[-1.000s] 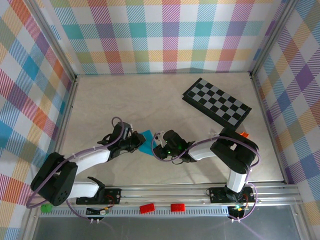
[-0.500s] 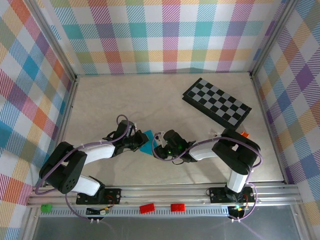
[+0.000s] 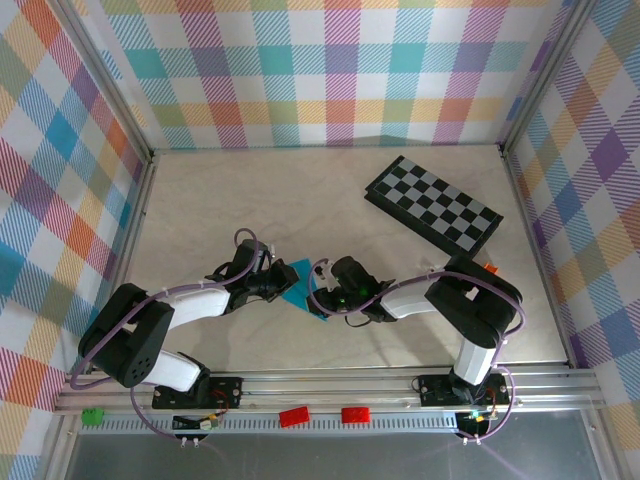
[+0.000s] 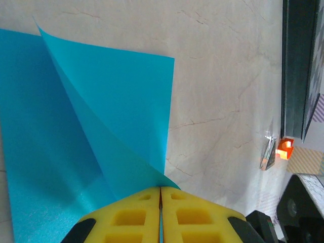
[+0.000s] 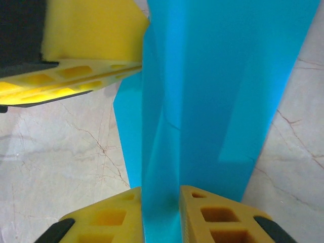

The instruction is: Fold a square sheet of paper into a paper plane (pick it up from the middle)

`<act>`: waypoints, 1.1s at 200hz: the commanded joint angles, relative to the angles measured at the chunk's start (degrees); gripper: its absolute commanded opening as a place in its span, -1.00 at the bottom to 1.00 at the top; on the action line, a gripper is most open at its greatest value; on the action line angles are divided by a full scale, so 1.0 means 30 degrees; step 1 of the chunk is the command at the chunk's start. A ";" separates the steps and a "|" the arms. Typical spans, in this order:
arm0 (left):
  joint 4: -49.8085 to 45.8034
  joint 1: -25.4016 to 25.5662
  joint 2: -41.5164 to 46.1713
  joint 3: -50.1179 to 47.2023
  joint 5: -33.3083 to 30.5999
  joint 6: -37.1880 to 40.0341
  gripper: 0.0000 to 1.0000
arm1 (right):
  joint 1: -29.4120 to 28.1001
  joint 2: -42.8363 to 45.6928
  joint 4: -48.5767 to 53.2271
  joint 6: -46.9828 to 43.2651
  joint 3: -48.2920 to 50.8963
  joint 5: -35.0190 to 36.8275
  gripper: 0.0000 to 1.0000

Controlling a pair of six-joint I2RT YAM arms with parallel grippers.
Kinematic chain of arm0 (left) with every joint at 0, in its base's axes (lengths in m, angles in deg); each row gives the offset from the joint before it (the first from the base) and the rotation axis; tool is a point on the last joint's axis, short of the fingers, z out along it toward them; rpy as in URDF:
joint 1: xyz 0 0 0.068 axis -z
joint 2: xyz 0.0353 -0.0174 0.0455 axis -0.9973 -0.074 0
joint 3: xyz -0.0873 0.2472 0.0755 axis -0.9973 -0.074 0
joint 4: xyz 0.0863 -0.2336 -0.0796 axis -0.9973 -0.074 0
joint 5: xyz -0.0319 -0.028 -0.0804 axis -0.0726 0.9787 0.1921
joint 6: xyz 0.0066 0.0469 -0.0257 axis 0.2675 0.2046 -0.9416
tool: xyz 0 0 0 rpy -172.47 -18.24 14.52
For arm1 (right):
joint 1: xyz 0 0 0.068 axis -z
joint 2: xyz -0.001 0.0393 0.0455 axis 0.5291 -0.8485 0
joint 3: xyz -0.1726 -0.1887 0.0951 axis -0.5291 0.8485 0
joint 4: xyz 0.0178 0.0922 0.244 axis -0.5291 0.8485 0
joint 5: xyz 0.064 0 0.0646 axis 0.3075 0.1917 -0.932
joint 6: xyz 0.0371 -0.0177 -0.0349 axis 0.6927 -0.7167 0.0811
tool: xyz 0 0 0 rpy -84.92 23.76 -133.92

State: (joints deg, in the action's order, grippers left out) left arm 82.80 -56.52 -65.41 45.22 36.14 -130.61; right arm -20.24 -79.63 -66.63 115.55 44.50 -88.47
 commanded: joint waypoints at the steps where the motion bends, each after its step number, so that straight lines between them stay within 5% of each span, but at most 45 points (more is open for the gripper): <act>1: 0.0527 0.0187 -0.0024 0.0274 0.0377 0.0524 -0.84 | 0.0053 -0.0247 -0.0224 0.0649 0.0354 -0.0548 -0.61; 129: -0.2341 0.0187 0.3834 -0.0924 -0.2473 -0.0032 -0.78 | 0.0111 0.0094 -0.1164 0.1546 0.1017 -0.0029 -0.88; 220: -0.1351 0.0187 0.1684 -0.1306 -0.1526 -0.0384 -0.85 | 0.0168 0.0397 -0.1785 0.2260 0.1072 -0.0536 -0.90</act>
State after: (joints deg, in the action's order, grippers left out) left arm 76.96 -56.50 -59.38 42.21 30.44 -130.87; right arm -19.87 -79.63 -70.78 120.89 47.21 -88.77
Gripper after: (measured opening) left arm 0.081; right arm 0.051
